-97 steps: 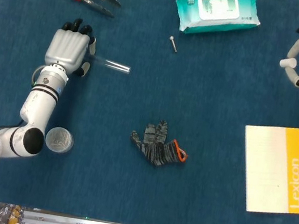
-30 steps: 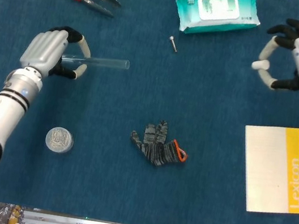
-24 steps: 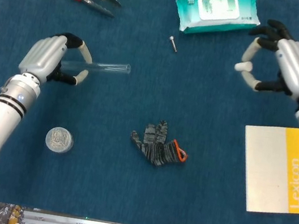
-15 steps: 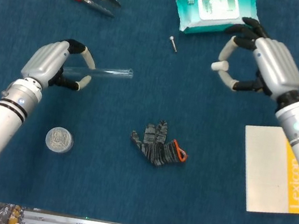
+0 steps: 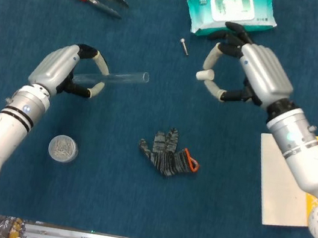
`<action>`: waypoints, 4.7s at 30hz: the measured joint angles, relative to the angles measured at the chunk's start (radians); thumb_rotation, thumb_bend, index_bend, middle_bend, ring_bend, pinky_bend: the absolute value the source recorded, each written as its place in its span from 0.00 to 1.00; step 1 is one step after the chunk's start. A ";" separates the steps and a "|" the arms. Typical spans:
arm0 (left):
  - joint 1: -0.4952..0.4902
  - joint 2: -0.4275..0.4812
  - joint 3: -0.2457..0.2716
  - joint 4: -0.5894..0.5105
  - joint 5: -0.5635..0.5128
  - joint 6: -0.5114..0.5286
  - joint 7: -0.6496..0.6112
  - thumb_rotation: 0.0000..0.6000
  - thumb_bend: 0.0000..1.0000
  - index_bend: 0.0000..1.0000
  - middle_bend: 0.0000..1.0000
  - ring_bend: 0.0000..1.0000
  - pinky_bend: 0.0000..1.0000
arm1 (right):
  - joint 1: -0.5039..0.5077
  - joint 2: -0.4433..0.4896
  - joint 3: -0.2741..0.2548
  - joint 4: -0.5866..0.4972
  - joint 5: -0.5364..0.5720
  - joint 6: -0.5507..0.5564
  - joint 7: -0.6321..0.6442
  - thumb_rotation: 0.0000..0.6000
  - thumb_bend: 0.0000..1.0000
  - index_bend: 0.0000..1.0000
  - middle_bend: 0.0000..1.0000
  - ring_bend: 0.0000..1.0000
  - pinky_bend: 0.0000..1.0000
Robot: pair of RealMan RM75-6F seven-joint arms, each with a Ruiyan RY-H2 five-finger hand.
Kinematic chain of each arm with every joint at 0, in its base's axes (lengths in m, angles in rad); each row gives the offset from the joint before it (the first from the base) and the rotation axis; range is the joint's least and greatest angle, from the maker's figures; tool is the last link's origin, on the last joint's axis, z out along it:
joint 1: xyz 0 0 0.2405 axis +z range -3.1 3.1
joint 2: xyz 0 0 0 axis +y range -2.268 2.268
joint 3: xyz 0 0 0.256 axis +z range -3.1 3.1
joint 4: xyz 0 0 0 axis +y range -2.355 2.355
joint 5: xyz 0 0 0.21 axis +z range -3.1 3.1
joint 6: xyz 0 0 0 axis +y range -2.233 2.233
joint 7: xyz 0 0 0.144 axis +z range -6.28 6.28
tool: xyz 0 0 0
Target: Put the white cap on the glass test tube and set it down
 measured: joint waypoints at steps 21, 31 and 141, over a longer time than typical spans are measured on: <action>-0.015 0.001 0.009 -0.037 -0.020 0.015 -0.031 1.00 0.34 0.55 0.32 0.16 0.13 | 0.046 -0.096 0.010 0.026 0.030 0.013 -0.014 1.00 0.32 0.58 0.25 0.07 0.23; -0.029 -0.016 0.017 -0.045 -0.039 0.029 -0.016 1.00 0.34 0.55 0.32 0.16 0.13 | 0.056 -0.128 0.009 0.046 0.039 0.011 -0.010 1.00 0.32 0.58 0.25 0.07 0.23; -0.080 -0.046 0.037 -0.067 -0.111 0.058 0.030 1.00 0.34 0.55 0.32 0.16 0.13 | 0.064 -0.187 0.003 0.098 0.049 -0.028 0.014 1.00 0.32 0.58 0.25 0.07 0.23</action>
